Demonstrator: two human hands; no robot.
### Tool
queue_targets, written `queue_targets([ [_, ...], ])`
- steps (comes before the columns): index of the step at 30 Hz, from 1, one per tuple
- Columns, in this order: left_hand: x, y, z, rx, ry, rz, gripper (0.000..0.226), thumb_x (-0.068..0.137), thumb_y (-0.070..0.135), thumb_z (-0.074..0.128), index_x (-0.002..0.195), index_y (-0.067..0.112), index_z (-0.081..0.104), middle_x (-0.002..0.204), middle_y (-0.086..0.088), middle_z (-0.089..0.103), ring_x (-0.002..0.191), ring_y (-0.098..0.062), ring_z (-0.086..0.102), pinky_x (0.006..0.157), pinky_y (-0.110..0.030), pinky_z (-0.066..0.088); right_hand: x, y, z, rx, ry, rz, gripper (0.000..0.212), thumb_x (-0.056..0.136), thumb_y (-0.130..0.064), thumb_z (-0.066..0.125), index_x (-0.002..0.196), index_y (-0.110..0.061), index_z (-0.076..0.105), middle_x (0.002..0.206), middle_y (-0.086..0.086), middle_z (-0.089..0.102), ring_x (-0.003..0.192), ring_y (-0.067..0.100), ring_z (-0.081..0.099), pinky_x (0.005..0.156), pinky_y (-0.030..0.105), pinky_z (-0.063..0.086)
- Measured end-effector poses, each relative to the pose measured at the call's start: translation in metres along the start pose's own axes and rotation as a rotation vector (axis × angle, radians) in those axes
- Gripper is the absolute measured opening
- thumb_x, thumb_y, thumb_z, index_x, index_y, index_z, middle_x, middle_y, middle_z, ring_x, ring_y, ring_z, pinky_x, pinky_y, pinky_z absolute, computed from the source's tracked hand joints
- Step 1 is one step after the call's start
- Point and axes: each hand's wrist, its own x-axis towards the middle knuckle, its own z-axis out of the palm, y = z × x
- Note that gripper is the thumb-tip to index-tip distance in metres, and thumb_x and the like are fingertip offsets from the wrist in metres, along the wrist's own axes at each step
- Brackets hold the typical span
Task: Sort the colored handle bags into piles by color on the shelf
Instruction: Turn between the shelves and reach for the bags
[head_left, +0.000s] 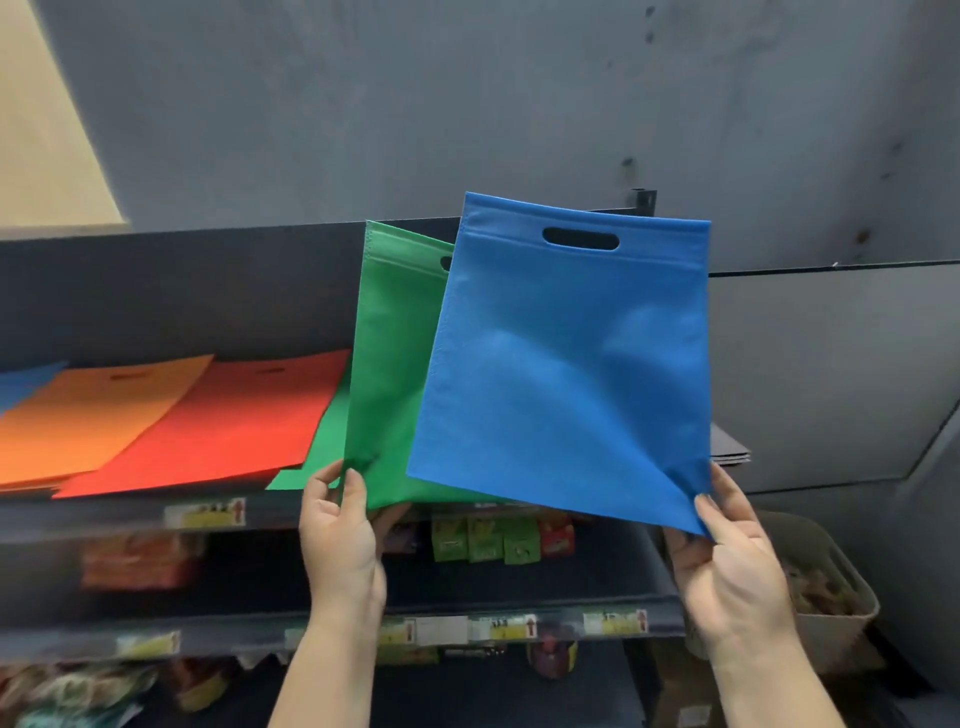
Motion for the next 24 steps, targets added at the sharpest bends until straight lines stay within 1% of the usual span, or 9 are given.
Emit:
queue_targets([
  [2,0.022,0.010,-0.012,0.012,-0.008,0.007,0.019,0.100,0.011,0.044,0.091,0.024,0.054,0.095,-0.005,0.063,0.075,-0.010,0.066,0.053,-0.024,0.056,-0.003,0.021,0.022,0.019,-0.003,0.005,0.045,0.098,0.001,0.034,0.087,-0.019,0.073,0.090,0.002,0.075,0.079,0.016,0.072,0.065,0.026,0.059],
  [5,0.056,0.022,-0.025,0.022,-0.026,0.003,0.020,0.101,0.009,0.042,0.091,0.022,0.052,0.091,-0.006,0.062,0.070,-0.010,0.065,0.051,-0.024,0.055,-0.007,0.047,0.049,0.036,0.002,0.003,0.039,0.098,0.002,0.034,0.092,-0.017,0.068,0.088,0.002,0.075,0.077,0.015,0.072,0.062,0.024,0.058],
  [8,0.087,0.027,-0.034,0.047,-0.065,-0.026,0.019,0.101,0.009,0.039,0.092,0.020,0.051,0.096,-0.008,0.059,0.075,-0.014,0.061,0.051,-0.023,0.055,-0.009,0.068,0.070,0.045,0.009,-0.016,0.037,0.098,0.002,0.033,0.093,-0.016,0.065,0.084,0.001,0.075,0.074,0.013,0.072,0.060,0.021,0.057],
  [10,0.103,0.025,-0.039,0.086,-0.087,-0.065,0.017,0.102,0.010,0.038,0.093,0.019,0.050,0.105,-0.012,0.058,0.081,-0.017,0.061,0.052,-0.024,0.056,-0.012,0.079,0.080,0.030,0.009,-0.029,0.033,0.098,0.002,0.033,0.097,-0.016,0.061,0.083,-0.001,0.075,0.072,0.011,0.071,0.060,0.021,0.057],
  [13,0.119,0.024,-0.045,0.137,-0.115,-0.142,0.012,0.102,0.012,0.038,0.104,0.014,0.050,0.119,-0.016,0.055,0.089,-0.019,0.060,0.054,-0.023,0.056,-0.015,0.093,0.092,0.009,0.001,-0.036,0.032,0.098,0.001,0.033,0.100,-0.016,0.060,0.082,-0.002,0.075,0.071,0.011,0.071,0.060,0.020,0.057],
  [16,0.125,0.031,-0.055,0.174,-0.141,-0.205,0.015,0.101,0.016,0.045,0.114,0.010,0.048,0.127,-0.017,0.055,0.100,-0.025,0.061,0.057,-0.026,0.057,-0.016,0.103,0.101,-0.003,-0.022,-0.011,0.032,0.099,0.000,0.033,0.101,-0.016,0.061,0.086,0.000,0.075,0.075,0.013,0.072,0.062,0.022,0.058],
  [18,0.126,0.043,-0.066,0.252,-0.141,-0.177,0.018,0.100,0.022,0.047,0.116,0.013,0.047,0.128,-0.015,0.055,0.102,-0.030,0.062,0.062,-0.030,0.056,-0.016,0.108,0.109,-0.013,-0.049,0.008,0.032,0.099,0.000,0.033,0.102,-0.016,0.062,0.089,0.001,0.075,0.078,0.014,0.072,0.063,0.022,0.058],
  [21,0.116,0.069,-0.087,0.305,-0.133,-0.063,0.021,0.097,0.040,0.045,0.109,0.024,0.052,0.122,-0.001,0.059,0.091,-0.023,0.067,0.069,-0.031,0.055,-0.013,0.121,0.126,-0.041,-0.096,0.051,0.032,0.100,-0.001,0.034,0.101,-0.017,0.062,0.087,-0.001,0.075,0.077,0.012,0.072,0.063,0.021,0.057],
  [24,0.100,0.099,-0.110,0.279,-0.164,0.004,0.047,0.078,0.065,0.043,0.112,0.035,0.057,0.115,0.010,0.065,0.088,-0.020,0.071,0.076,-0.028,0.051,-0.014,0.144,0.148,-0.057,-0.169,0.115,0.032,0.099,0.000,0.034,0.099,-0.017,0.062,0.086,-0.002,0.075,0.077,0.011,0.071,0.064,0.020,0.058],
])
